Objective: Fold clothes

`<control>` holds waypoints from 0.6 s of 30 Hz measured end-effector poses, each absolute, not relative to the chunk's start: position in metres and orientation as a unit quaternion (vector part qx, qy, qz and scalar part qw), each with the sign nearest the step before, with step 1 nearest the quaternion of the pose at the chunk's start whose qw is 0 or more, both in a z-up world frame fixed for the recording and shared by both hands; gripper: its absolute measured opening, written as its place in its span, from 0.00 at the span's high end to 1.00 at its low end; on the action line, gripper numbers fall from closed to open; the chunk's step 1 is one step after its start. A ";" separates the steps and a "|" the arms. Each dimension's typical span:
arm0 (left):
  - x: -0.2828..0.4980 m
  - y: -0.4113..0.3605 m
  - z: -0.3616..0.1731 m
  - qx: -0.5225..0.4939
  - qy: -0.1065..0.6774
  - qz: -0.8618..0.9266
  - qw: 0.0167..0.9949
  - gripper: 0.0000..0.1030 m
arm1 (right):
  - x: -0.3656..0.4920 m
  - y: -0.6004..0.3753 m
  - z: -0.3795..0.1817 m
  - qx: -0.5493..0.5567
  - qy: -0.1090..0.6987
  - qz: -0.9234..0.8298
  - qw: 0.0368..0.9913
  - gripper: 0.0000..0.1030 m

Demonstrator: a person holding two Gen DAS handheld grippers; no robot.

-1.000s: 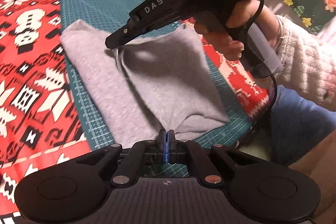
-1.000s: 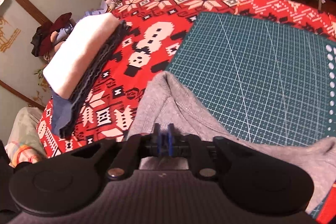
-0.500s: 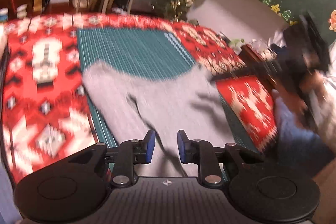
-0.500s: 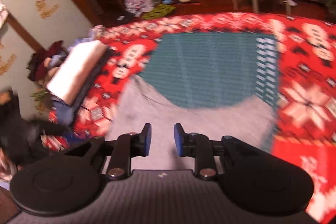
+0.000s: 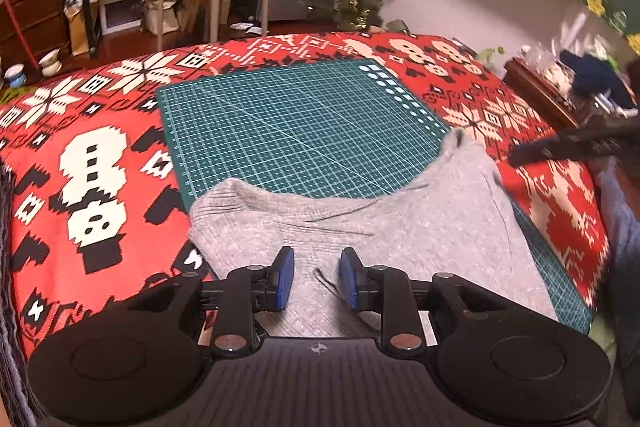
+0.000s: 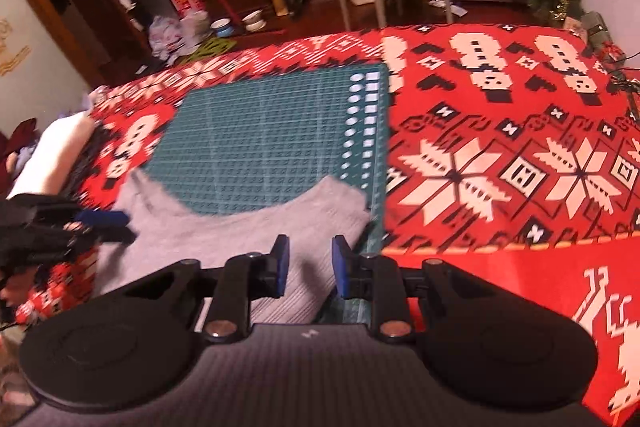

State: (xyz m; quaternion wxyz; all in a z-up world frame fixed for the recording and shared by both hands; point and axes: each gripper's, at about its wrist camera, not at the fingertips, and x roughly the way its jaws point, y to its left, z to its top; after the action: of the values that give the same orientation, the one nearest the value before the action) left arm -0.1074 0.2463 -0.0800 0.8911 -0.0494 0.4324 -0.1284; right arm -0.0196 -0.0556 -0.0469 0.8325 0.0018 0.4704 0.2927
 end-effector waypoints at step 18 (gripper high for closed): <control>-0.117 0.242 -0.075 0.005 0.415 -0.078 0.906 0.93 | -0.028 -0.030 -0.052 -0.018 0.468 0.315 0.825 0.80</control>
State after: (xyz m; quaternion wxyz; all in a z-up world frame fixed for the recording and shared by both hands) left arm -0.1167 0.2425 -0.0751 0.9065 0.0051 0.4150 -0.0778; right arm -0.0280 -0.0303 -0.0517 0.8251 -0.0177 0.4684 0.3155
